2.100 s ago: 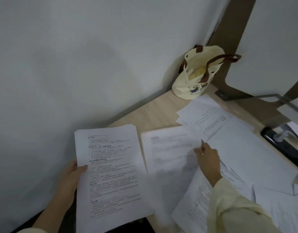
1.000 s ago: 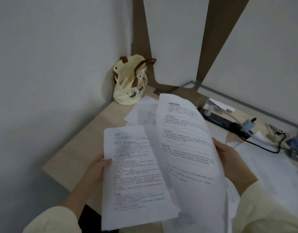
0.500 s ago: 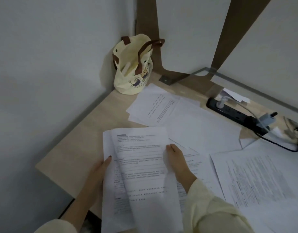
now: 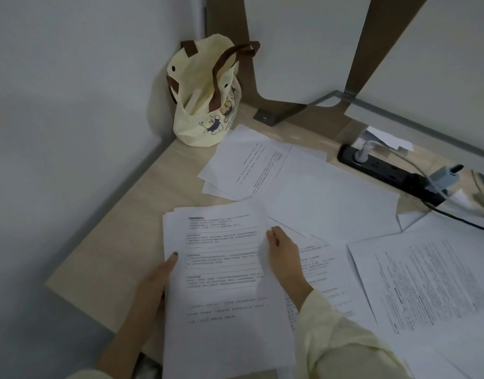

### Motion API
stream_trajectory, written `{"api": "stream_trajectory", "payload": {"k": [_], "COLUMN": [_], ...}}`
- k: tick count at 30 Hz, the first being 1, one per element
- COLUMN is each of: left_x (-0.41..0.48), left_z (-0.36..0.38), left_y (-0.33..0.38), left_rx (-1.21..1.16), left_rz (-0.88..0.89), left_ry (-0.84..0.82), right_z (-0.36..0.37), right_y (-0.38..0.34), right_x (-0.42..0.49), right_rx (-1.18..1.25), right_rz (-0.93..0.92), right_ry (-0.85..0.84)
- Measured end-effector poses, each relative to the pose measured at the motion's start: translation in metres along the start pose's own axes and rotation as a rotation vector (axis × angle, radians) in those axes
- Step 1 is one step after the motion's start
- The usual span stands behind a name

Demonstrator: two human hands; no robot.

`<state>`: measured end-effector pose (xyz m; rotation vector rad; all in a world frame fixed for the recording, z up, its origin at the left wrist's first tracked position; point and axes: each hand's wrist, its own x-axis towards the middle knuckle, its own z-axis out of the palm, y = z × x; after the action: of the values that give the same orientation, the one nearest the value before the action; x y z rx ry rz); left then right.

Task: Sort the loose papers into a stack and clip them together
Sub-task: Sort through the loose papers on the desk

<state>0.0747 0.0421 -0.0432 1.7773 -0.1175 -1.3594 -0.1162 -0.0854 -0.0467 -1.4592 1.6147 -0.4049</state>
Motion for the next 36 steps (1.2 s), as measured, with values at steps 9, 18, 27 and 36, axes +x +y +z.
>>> {"api": "stream_trajectory", "payload": {"k": [9, 18, 27, 36], "left_x": [0.005, 0.003, -0.006, -0.009], "left_z": [0.000, -0.003, -0.010, -0.024], "left_y": [-0.011, -0.012, -0.016, -0.026], "left_rx": [0.145, 0.150, 0.201, 0.161], "left_rz": [0.111, 0.153, 0.162, 0.121], "left_ry": [0.070, 0.047, 0.045, 0.069], "right_z": [-0.061, -0.111, -0.108, -0.126], "right_y": [0.038, 0.089, 0.097, 0.062], "right_x": [-0.025, -0.068, -0.063, -0.085], "right_rx": [-0.397, -0.464, -0.339, -0.060], "right_rz": [0.022, 0.358, 0.423, 0.050], "right_ry": [0.124, 0.124, 0.131, 0.083]}}
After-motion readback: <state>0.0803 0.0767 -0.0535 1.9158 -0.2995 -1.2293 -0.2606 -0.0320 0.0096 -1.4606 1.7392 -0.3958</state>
